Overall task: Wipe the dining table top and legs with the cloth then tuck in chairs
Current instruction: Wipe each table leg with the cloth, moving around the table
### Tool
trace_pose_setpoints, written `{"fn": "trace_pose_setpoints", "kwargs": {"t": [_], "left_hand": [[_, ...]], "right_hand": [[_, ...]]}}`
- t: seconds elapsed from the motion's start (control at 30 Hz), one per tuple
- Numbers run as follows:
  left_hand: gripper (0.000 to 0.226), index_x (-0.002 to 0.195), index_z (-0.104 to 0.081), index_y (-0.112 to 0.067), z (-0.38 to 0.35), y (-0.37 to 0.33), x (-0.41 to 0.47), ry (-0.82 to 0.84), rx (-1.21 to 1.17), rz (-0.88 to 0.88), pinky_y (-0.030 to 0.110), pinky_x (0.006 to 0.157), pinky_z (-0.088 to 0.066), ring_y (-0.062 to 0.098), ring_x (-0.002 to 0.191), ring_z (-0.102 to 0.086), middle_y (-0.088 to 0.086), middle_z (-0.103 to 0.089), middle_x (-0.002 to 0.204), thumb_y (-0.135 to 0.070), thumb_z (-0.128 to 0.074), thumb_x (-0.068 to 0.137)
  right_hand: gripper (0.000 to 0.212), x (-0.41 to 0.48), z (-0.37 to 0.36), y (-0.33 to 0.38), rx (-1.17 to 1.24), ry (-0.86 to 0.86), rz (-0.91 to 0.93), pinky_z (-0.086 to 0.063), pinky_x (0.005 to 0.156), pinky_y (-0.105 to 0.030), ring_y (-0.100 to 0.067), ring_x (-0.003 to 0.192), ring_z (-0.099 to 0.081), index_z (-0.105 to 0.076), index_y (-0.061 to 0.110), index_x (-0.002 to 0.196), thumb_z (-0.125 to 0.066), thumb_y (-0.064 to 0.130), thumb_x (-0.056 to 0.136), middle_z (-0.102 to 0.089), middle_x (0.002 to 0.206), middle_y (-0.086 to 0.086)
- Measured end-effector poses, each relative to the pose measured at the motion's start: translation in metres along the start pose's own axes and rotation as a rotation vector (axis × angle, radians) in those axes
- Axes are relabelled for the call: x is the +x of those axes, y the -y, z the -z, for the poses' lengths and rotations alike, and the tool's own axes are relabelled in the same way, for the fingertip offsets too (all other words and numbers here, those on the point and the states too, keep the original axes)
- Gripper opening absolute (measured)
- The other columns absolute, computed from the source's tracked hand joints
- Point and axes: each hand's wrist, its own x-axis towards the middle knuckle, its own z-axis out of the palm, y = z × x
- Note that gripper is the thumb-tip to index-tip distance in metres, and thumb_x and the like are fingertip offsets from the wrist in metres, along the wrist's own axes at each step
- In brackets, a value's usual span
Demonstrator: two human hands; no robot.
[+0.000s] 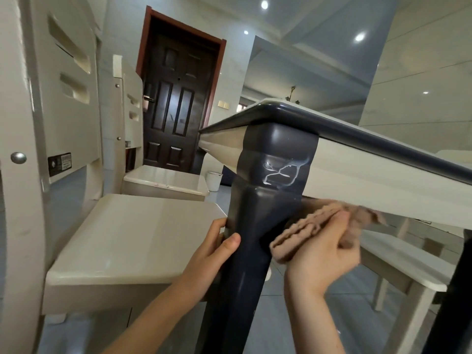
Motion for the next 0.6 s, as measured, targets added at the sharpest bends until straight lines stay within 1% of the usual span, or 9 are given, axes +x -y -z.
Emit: {"fn": "trace_pose_setpoints", "kwargs": {"t": [0.07, 0.17, 0.23, 0.27, 0.33, 0.37, 0.43, 0.5, 0.6], "left_hand": [[0.049, 0.115, -0.048, -0.04, 0.0, 0.001, 0.001, 0.003, -0.001, 0.0, 0.03, 0.087, -0.053, 0.012, 0.106, -0.064, -0.008, -0.066, 0.112, -0.063, -0.056, 0.073], [0.051, 0.12, -0.047, -0.035, 0.001, 0.004, 0.001, 0.011, 0.003, -0.015, 0.04, 0.095, -0.048, 0.015, 0.109, -0.062, -0.004, -0.066, 0.112, -0.062, -0.055, 0.078], [0.048, 0.119, -0.049, -0.035, 0.003, 0.006, 0.001, 0.006, 0.013, -0.02, 0.044, 0.097, -0.045, 0.015, 0.106, -0.062, -0.003, -0.066, 0.107, -0.06, -0.055, 0.079], [0.046, 0.119, -0.05, -0.037, 0.004, 0.007, 0.001, 0.004, 0.011, -0.019, 0.046, 0.099, -0.045, 0.016, 0.106, -0.062, -0.002, -0.066, 0.106, -0.058, -0.055, 0.079], [0.045, 0.121, -0.05, -0.038, 0.004, 0.007, -0.001, 0.007, 0.011, -0.013, 0.047, 0.104, -0.042, 0.016, 0.111, -0.061, -0.002, -0.066, 0.111, -0.055, -0.055, 0.08], [0.044, 0.122, -0.05, -0.038, 0.005, 0.006, -0.002, 0.019, 0.017, -0.016, 0.046, 0.105, -0.041, 0.015, 0.114, -0.06, -0.004, -0.065, 0.114, -0.054, -0.054, 0.081], [0.039, 0.123, -0.05, -0.037, 0.007, 0.007, -0.002, 0.05, 0.017, -0.013, 0.043, 0.106, -0.041, 0.012, 0.116, -0.059, -0.006, -0.065, 0.119, -0.049, -0.054, 0.086], [0.04, 0.126, -0.049, -0.037, 0.008, 0.007, -0.003, 0.048, 0.005, -0.003, 0.042, 0.106, -0.042, 0.011, 0.116, -0.059, -0.007, -0.064, 0.12, -0.045, -0.054, 0.087], [0.046, 0.118, -0.051, -0.049, 0.006, 0.006, -0.001, -0.004, 0.039, -0.031, 0.042, 0.107, -0.04, 0.005, 0.114, -0.058, -0.016, -0.064, 0.116, -0.058, -0.059, 0.073]], "right_hand": [[0.023, -0.006, -0.001, 0.002, -0.055, 0.008, 0.126, -0.048, 0.054, -0.012, 0.004, 0.057, -0.063, -0.057, 0.015, 0.079, -0.049, 0.016, 0.101, -0.066, 0.058, 0.017], [0.016, -0.031, 0.002, -0.011, -0.165, 0.093, 0.295, -0.053, 0.075, -0.021, -0.003, 0.08, -0.068, -0.065, 0.007, 0.098, -0.053, 0.017, 0.099, -0.072, 0.081, 0.013], [0.028, -0.038, 0.003, -0.017, -0.205, 0.184, 0.457, -0.055, 0.084, -0.032, -0.014, 0.089, -0.069, -0.064, 0.0, 0.106, -0.052, 0.025, 0.099, -0.073, 0.092, 0.006], [0.038, -0.035, -0.001, -0.016, -0.275, 0.273, 0.551, -0.054, 0.089, -0.044, -0.025, 0.099, -0.068, -0.062, -0.003, 0.113, -0.049, 0.03, 0.1, -0.072, 0.104, -0.007], [0.051, -0.018, -0.014, -0.019, -0.578, 0.511, 0.808, -0.038, 0.106, -0.057, -0.039, 0.128, -0.05, -0.051, 0.0, 0.134, -0.04, 0.038, 0.101, -0.056, 0.135, -0.021], [0.053, -0.004, -0.021, -0.022, -0.697, 0.598, 0.936, -0.026, 0.115, -0.055, -0.036, 0.14, -0.036, -0.044, 0.003, 0.142, -0.039, 0.037, 0.101, -0.045, 0.146, -0.02], [0.054, 0.012, -0.027, -0.028, -0.775, 0.655, 1.024, -0.011, 0.122, -0.045, -0.027, 0.148, -0.019, -0.034, 0.004, 0.146, -0.041, 0.03, 0.099, -0.032, 0.154, -0.012], [0.051, 0.01, -0.008, -0.037, -0.803, 0.708, 1.039, -0.009, 0.123, -0.041, -0.023, 0.15, -0.015, -0.03, 0.006, 0.147, -0.038, 0.026, 0.102, -0.027, 0.156, -0.008], [0.05, 0.0, 0.048, -0.06, -0.867, 0.872, 1.104, -0.01, 0.122, -0.042, -0.023, 0.15, -0.015, -0.024, 0.008, 0.15, -0.031, 0.028, 0.105, -0.017, 0.162, 0.001]]}}
